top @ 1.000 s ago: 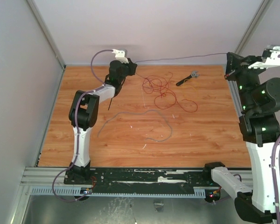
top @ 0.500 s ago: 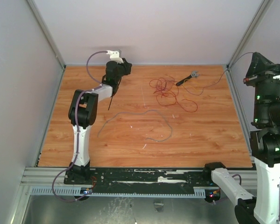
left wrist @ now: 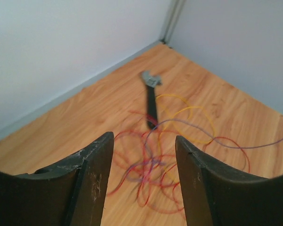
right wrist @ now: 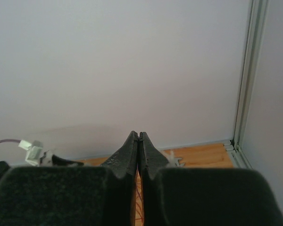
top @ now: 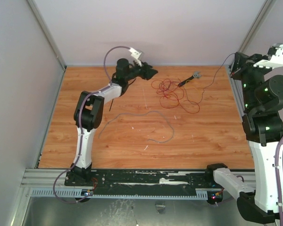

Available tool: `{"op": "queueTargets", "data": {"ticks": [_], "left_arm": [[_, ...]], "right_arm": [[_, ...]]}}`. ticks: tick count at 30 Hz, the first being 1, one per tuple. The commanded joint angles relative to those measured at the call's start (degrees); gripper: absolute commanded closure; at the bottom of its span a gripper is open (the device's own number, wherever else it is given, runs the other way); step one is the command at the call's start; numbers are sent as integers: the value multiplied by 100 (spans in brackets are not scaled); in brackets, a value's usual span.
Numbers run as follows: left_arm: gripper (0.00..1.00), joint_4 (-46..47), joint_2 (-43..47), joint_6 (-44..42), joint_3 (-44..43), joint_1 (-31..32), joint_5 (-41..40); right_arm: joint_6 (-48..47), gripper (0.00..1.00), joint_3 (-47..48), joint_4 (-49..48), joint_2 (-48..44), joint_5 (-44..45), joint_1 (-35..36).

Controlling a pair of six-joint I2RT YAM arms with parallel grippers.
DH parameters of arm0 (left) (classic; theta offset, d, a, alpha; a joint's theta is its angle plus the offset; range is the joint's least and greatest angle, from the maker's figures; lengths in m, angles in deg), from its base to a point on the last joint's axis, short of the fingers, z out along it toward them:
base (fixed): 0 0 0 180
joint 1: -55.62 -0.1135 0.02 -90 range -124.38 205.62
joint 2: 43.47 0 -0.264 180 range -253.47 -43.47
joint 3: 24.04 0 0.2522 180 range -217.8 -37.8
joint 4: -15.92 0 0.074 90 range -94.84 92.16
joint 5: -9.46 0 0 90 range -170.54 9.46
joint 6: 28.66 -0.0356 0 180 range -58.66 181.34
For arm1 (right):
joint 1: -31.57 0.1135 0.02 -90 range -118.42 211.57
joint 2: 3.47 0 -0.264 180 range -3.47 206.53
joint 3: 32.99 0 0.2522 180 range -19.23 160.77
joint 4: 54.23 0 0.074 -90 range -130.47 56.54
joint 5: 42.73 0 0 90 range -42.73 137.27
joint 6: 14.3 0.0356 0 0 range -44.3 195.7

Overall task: Zip-tie the wires
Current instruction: Untie the cable at the center of the board.

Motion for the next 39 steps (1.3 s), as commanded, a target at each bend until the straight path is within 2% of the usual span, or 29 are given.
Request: {"op": "queueTargets", "data": {"ticks": [1,7,11,18,24,39], "left_arm": [[39,-1135,-502,-1094,-1177,593,381],[32,-2978,-1454,-2166,-3043,1173,-1041],[28,-3507,-1869,-2698,-3568,1359,-1436],[28,-3622,-2049,-3059,-3594,1434,-1549],[27,-3612,-2401,-3174,-3966,1561,-1831],[24,-2638,-2815,-2746,-4083,1720,-1985]], "right_arm": [[84,100,66,-96,-163,-126,-40],[89,100,83,-128,-178,-268,-39],[64,100,53,-148,-187,-281,-40],[79,100,-29,-231,-183,-332,-35],[93,100,-36,-280,-179,-394,-31],[-26,100,-178,-388,-122,-367,-33]]}}
